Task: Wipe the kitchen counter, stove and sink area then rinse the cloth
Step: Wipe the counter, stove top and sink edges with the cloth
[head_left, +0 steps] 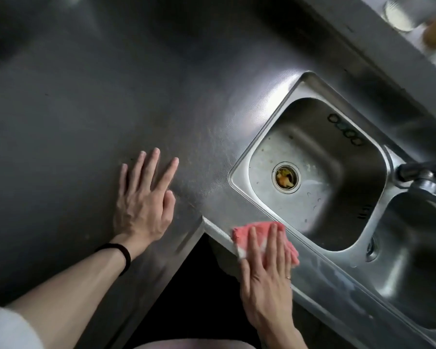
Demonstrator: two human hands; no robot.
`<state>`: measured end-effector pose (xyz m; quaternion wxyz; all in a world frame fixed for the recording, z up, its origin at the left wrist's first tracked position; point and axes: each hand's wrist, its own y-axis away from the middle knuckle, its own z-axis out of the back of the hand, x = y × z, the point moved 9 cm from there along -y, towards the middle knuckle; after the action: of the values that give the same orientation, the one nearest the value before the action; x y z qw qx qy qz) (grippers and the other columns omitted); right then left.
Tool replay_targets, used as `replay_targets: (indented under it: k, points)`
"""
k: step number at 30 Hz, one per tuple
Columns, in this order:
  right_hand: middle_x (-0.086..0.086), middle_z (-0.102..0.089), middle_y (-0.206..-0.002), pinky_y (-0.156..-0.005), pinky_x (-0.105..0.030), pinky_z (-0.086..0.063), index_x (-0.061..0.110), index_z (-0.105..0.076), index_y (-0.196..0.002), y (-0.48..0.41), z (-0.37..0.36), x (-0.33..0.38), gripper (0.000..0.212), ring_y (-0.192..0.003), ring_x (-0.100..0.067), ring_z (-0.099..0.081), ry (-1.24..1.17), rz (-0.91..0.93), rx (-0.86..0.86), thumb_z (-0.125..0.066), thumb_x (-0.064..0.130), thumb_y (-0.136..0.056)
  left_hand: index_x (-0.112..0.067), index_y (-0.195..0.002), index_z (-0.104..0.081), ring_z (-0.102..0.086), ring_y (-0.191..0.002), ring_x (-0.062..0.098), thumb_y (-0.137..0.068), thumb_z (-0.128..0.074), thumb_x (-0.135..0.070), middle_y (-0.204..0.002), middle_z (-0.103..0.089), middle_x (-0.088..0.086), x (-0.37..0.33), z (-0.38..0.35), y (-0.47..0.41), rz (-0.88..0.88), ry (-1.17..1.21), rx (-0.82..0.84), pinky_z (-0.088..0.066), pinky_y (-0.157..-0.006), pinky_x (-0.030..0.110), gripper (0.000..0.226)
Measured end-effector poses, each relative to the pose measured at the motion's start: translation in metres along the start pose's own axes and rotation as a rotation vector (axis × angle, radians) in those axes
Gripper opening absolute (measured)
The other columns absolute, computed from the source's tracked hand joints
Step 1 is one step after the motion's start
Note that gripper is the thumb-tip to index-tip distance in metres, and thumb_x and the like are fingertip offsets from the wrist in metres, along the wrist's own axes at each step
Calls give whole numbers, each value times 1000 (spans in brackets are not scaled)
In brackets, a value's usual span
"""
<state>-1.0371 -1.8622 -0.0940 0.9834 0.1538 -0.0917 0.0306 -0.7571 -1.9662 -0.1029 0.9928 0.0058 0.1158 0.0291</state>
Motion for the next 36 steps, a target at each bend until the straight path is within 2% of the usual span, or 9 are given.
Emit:
replay_targets:
  k: [4, 6, 13, 17, 24, 29, 31, 33, 36]
  points:
    - [-7, 19, -174, -129, -60, -12, 31, 1, -167, 17, 1, -37, 65, -161, -26, 15, -45, -138, 47, -19, 45, -108, -35, -164, -31, -19, -160, 33, -95, -39, -32, -175, -19, 6, 0, 0, -1, -7, 1, -15, -11, -130, 57, 70]
    - [-9, 25, -172, -128, -63, -9, 30, 6, -167, 10, -3, -30, 66, -160, -28, 20, -66, -210, 38, -20, 43, -108, -35, -164, -30, -19, -160, 33, -95, -39, -33, -175, -19, 6, -1, 0, -1, -11, -5, -22, -10, -130, 56, 70]
    - [-13, 24, -172, -129, -51, 11, 32, 7, -166, -89, -3, 88, 67, -158, -26, 28, -117, -34, -11, -26, 43, -109, -35, -164, -30, -18, -161, 33, -95, -39, -33, -175, -19, 6, -2, 1, 0, -4, -7, -17, -13, -129, 58, 70]
    - [-9, 21, -173, -130, -48, 10, 35, 5, -166, -107, -3, 110, 66, -158, -22, 26, -165, -19, -36, -27, 45, -110, -34, -163, -34, -18, -160, 33, -93, -40, -32, -174, -21, 7, -4, 5, 0, 6, 28, -29, -12, -130, 58, 70]
    - [-3, 20, -174, -129, -39, 12, 39, 7, -165, -23, -6, 5, 69, -161, -20, 18, -97, 5, -25, -32, 43, -109, -35, -163, -32, -17, -160, 34, -96, -37, -33, -173, -22, 9, -1, 2, 2, 8, 32, -37, -9, -130, 56, 68]
    - [-5, 14, -175, -129, -48, -3, 34, -1, -167, 51, -1, -102, 65, -162, -25, 11, -61, -131, -7, -25, 42, -107, -35, -163, -32, -17, -158, 38, -94, -33, -35, -172, -21, 10, 3, -5, -1, 19, 31, -34, -2, -128, 55, 68]
    - [-6, 10, -176, -127, -50, -6, 33, -5, -167, 71, -1, -129, 64, -162, -25, 8, -61, -151, -10, -26, 42, -107, -35, -163, -30, -17, -158, 37, -93, -33, -35, -172, -20, 9, -5, -4, 1, 18, 35, -23, 9, -128, 47, 70]
    - [-5, 9, -176, -127, -51, -6, 33, -7, -167, 81, -2, -145, 64, -163, -25, 7, -71, -174, -14, -27, 42, -107, -36, -164, -27, -17, -159, 34, -91, -35, -34, -173, -19, 6, -39, -5, 10, -41, 46, 1, 18, -127, 38, 73]
    - [-4, 11, -176, -127, -50, -3, 34, -6, -167, 83, -3, -149, 64, -162, -24, 9, -85, -187, -22, -26, 42, -107, -38, -164, -26, -16, -160, 33, -90, -39, -36, -174, -18, 7, -125, -19, 36, -183, 107, 81, 7, -129, 52, 75]
